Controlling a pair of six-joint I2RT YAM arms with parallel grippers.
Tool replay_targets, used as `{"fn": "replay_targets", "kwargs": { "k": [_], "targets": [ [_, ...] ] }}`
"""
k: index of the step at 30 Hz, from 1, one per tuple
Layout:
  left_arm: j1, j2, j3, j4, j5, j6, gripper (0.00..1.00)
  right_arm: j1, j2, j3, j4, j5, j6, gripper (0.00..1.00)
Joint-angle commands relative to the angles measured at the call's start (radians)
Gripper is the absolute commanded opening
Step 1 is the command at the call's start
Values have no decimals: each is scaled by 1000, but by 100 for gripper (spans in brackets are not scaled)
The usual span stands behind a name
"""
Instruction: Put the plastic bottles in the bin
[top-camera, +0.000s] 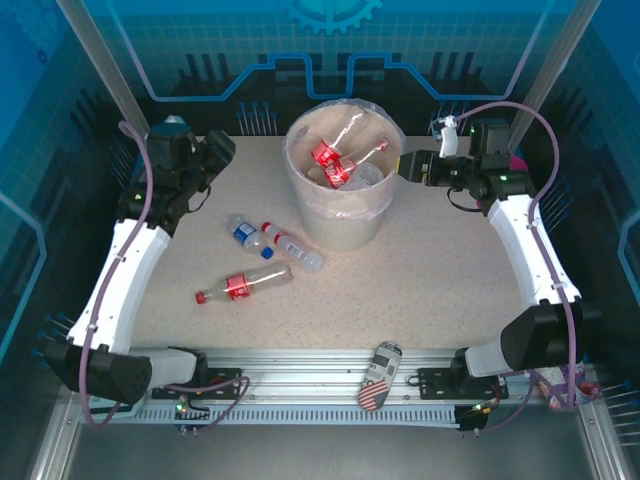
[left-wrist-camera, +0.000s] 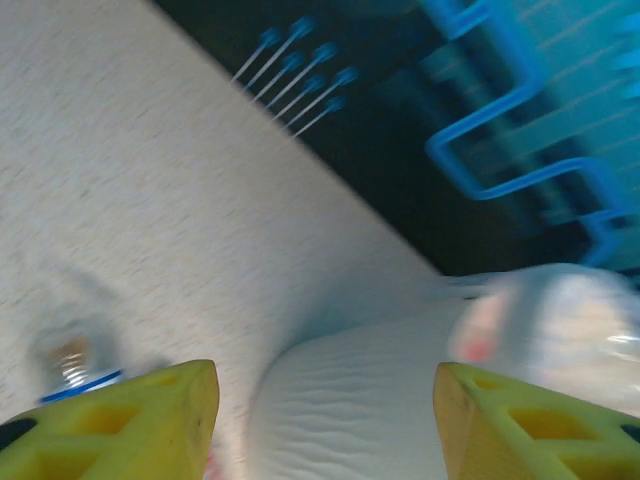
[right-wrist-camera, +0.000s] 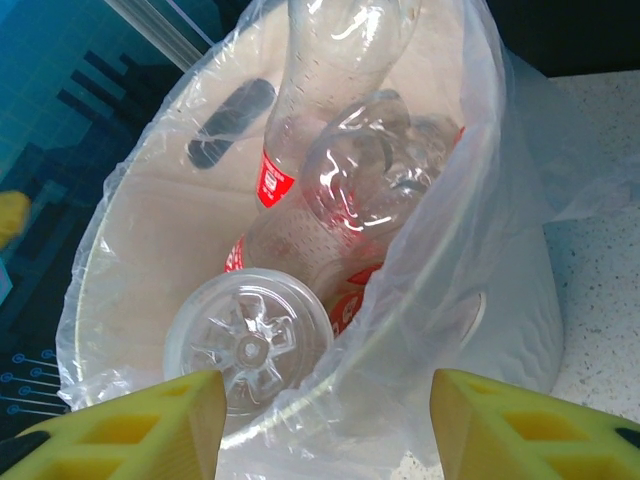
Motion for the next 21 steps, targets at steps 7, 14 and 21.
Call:
{"fn": "replay_targets", "kwargs": {
  "k": [7, 14, 21],
  "targets": [
    [-72, 41, -101, -62, -65, 27, 72, 0, -38, -21, 20, -7, 18, 57],
    [-5, 117, -333, 6, -39, -44, 84, -1, -45, -18, 2, -3, -6, 57],
    [28, 272, -396, 59, -8, -55, 89, -5, -56, -43, 7, -6, -8, 57]
  ]
}}
